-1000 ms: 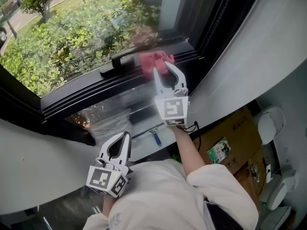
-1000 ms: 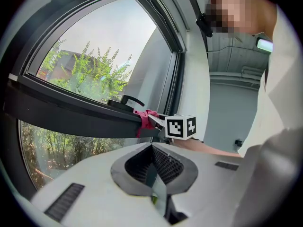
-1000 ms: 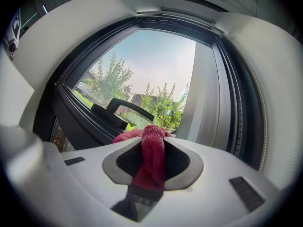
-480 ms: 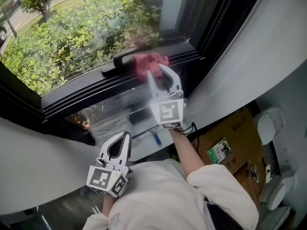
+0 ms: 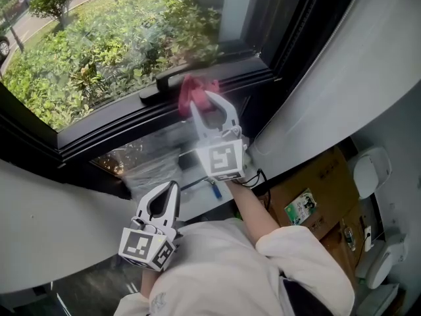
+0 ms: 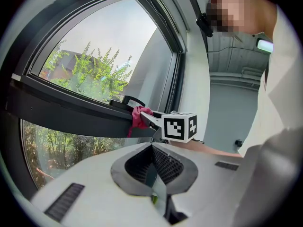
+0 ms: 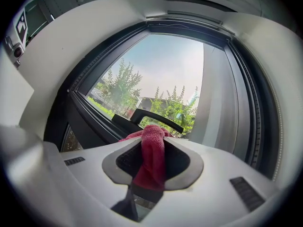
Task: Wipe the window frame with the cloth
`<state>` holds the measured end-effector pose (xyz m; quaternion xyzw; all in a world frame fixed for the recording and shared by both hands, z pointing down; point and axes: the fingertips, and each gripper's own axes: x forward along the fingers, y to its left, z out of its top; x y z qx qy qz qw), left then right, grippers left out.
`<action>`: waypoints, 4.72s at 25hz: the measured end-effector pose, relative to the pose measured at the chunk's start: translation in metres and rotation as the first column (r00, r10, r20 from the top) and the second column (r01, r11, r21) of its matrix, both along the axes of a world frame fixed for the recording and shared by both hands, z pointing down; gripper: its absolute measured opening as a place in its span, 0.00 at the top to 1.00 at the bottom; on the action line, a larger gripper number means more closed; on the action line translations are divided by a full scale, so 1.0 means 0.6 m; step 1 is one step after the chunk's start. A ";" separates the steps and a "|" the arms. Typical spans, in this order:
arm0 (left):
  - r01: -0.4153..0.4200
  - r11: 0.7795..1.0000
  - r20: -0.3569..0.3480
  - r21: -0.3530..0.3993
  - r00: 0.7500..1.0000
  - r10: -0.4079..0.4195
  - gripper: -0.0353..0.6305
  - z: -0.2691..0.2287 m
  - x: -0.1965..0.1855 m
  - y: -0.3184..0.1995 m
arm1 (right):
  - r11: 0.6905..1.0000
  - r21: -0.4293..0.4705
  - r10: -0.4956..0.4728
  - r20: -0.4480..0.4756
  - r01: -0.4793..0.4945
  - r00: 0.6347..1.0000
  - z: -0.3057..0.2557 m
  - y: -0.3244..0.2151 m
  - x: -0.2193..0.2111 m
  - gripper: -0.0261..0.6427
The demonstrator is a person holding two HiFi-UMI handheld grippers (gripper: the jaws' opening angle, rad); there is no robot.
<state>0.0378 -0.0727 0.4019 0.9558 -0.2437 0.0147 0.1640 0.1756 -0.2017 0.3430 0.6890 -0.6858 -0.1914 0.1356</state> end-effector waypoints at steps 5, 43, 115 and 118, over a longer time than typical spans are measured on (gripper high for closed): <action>0.002 1.000 0.002 0.001 1.000 -0.002 0.93 0.000 -0.002 0.000 | 1.000 -0.005 -0.020 -0.002 0.020 1.000 0.001 -0.003 -0.018 0.81; 0.000 1.000 0.006 -0.001 1.000 0.000 0.93 0.006 -0.008 -0.002 | 0.993 -0.001 -0.120 -0.029 0.120 0.992 0.000 -0.010 -0.101 0.80; 0.335 0.924 0.070 0.186 0.933 -0.353 0.93 0.005 -0.123 0.033 | 0.856 -0.212 -0.379 0.362 0.471 0.852 0.154 0.294 -0.156 0.80; 0.381 0.904 0.079 0.194 0.913 -0.401 0.93 0.003 -0.149 0.020 | 0.859 -0.209 -0.376 0.361 0.467 0.853 0.152 0.290 -0.149 0.80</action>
